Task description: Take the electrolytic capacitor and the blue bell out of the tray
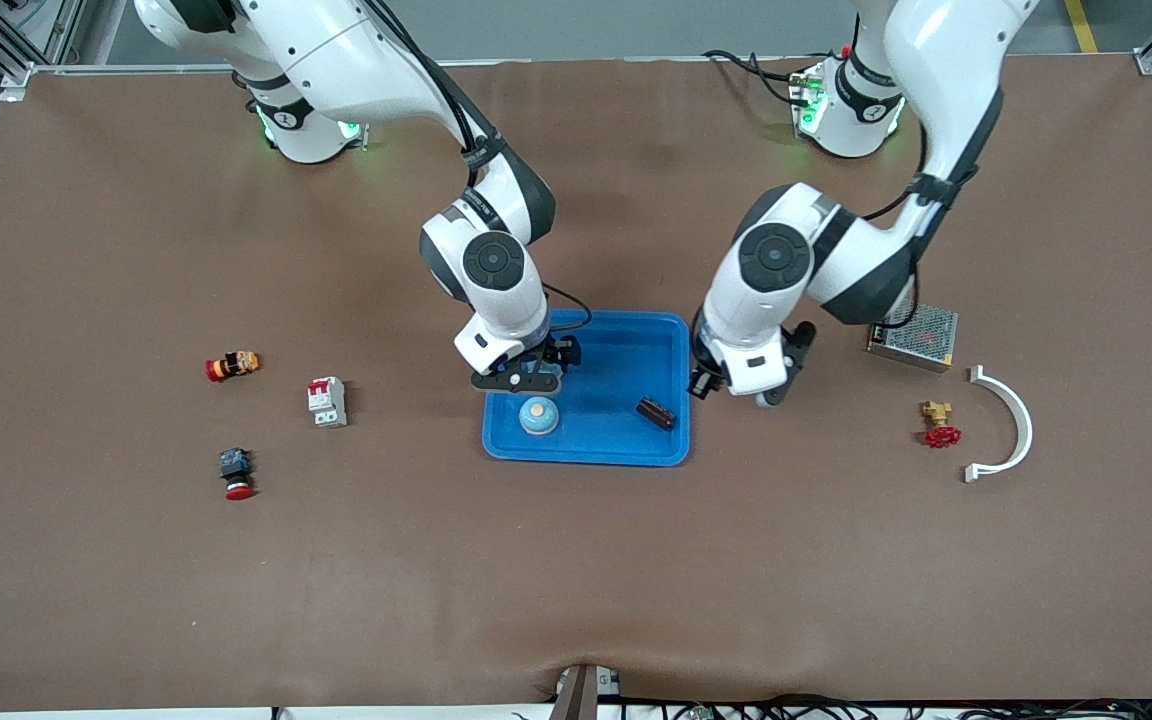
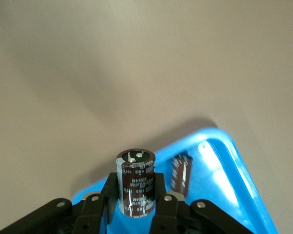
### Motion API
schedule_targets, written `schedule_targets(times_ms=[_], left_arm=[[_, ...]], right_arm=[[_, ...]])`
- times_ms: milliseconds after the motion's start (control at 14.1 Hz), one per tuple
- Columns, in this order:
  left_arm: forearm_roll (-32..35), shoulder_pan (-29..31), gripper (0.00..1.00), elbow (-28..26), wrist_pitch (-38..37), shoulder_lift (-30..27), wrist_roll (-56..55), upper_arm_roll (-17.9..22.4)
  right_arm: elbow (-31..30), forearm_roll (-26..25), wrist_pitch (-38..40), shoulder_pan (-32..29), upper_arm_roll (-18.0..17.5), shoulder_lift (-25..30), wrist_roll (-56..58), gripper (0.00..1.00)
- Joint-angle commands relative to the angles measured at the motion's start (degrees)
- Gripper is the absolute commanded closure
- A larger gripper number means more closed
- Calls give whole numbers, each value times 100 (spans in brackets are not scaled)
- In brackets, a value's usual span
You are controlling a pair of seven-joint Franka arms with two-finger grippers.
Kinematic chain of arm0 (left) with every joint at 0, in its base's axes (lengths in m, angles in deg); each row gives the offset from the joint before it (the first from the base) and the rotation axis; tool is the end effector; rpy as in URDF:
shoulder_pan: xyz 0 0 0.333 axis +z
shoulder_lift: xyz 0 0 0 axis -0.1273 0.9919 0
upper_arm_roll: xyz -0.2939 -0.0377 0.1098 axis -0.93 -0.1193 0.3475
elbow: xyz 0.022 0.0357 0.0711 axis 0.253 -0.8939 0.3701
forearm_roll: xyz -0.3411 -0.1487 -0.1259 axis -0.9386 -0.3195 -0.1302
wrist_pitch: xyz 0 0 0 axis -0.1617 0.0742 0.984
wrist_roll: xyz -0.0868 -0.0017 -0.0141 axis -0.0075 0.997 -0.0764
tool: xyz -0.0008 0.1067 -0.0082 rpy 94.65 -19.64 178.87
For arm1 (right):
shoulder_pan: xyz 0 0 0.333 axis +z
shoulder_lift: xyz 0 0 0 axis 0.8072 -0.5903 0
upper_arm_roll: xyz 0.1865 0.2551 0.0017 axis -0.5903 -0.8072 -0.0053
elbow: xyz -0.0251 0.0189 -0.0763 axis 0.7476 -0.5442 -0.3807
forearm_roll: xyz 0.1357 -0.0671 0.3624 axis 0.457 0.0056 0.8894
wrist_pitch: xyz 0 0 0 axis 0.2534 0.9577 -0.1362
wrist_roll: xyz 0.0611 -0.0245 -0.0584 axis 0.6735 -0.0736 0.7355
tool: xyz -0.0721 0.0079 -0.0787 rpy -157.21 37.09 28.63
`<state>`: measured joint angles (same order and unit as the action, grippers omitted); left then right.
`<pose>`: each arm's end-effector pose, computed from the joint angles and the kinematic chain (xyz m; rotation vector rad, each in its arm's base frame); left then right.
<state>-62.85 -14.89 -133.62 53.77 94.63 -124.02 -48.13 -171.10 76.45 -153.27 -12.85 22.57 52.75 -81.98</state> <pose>0.5589 -0.3214 0.3219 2.7480 1.5048 -0.0035 0.5162 0.4461 0.2251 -3.0801 0.1175 -0.0297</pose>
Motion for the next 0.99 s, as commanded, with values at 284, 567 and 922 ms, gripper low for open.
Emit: schedule_targets(times_ms=[284,567,922], left_arm=[[102,985,100,-600,-369,-580,1758,-52],[102,1750,100,-890,-369,-572,2972,-61],[111,2462,100,-1216,165,-309,3992,-44]], right_arm=[[-8,-121,-355,77,33,-190,-51,0],[-8,-130,-416,121,33,-278,-69,0],[-8,-121,-469,147,33,-331,-78,0]])
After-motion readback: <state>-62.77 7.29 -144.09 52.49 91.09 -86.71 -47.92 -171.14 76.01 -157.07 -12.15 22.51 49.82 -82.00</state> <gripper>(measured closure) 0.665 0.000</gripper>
